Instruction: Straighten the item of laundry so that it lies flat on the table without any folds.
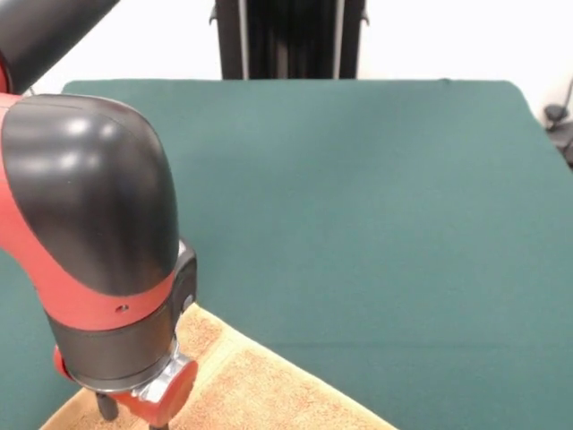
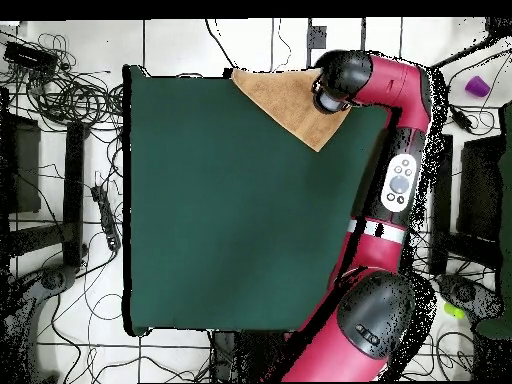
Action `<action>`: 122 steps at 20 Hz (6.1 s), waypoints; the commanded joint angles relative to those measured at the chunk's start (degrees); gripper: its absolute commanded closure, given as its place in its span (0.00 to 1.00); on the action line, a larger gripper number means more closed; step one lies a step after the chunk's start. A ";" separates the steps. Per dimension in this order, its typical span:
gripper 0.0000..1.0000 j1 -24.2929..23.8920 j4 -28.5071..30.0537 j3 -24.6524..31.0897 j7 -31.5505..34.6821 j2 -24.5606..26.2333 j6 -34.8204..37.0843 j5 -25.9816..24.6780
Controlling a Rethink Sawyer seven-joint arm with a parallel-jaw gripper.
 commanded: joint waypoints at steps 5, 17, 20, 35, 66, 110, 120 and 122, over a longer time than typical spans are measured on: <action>0.00 1.25 17.31 -18.68 -1.41 -1.58 2.07 8.79; 0.00 2.94 19.22 -26.36 0.49 -2.81 -3.15 14.73; 0.00 3.81 17.89 -27.51 0.13 -2.42 -3.67 15.54; 0.00 5.89 25.79 -37.45 4.23 -6.58 -13.74 20.85; 0.00 12.82 43.96 -59.78 13.12 -13.57 -41.00 32.06; 0.00 18.29 1.65 -53.91 -12.06 -8.95 2.02 52.96; 0.00 19.35 -15.32 -39.67 -3.29 -0.72 3.26 38.49; 0.00 19.06 -15.93 -35.78 -0.34 0.41 0.30 35.16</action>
